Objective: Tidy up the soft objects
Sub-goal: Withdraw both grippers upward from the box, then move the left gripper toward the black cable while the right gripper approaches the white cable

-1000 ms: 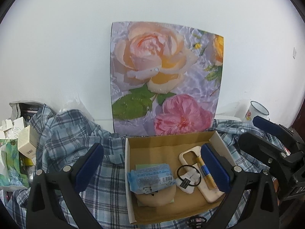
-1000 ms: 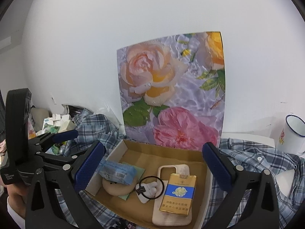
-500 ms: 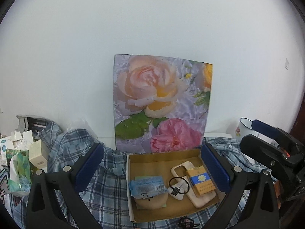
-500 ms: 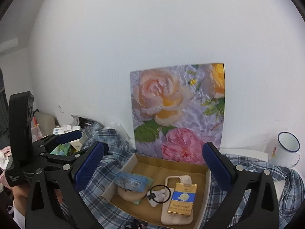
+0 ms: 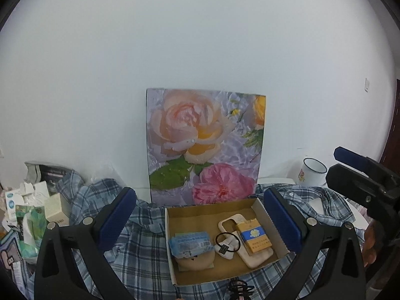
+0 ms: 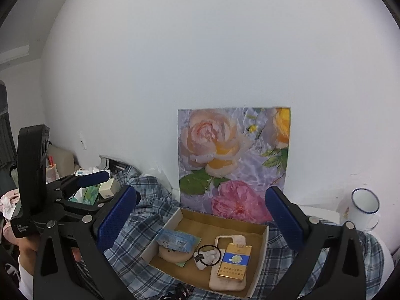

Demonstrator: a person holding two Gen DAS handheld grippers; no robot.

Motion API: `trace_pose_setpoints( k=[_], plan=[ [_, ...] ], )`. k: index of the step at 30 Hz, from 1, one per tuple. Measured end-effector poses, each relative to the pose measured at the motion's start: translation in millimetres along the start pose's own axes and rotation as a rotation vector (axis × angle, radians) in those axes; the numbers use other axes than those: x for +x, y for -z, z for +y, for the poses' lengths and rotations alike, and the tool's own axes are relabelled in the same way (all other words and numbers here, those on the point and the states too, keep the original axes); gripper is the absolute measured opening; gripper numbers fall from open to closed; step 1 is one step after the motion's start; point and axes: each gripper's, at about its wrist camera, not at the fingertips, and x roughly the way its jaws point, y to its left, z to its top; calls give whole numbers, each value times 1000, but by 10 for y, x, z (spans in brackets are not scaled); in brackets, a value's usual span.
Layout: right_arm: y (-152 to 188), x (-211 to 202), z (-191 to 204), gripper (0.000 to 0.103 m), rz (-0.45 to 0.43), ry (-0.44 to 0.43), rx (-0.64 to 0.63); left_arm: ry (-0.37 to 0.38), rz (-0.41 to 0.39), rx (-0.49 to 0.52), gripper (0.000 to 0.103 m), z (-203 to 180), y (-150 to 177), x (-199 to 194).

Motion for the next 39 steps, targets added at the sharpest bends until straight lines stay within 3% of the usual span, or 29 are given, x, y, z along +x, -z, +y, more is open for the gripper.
trace_pose_setpoints(
  k=[8, 14, 27, 33, 39],
  plan=[
    [-111, -294, 171, 103, -49, -39, -55, 38, -29, 0, 103, -40, -69, -237],
    [-155, -539, 193, 103, -70, -18, -65, 12, -38, 27, 103, -44, -35, -454],
    [6, -1039, 366, 103, -101, 0, -140, 59, -83, 66, 103, -336, 73, -1018],
    [170, -1063, 308, 103, -120, -11, -128, 62, -86, 66, 103, -363, 166, -1031],
    [415, -959, 234, 103, -81, -14, -113, 60, -52, 57, 103, -308, 341, -875]
  ],
)
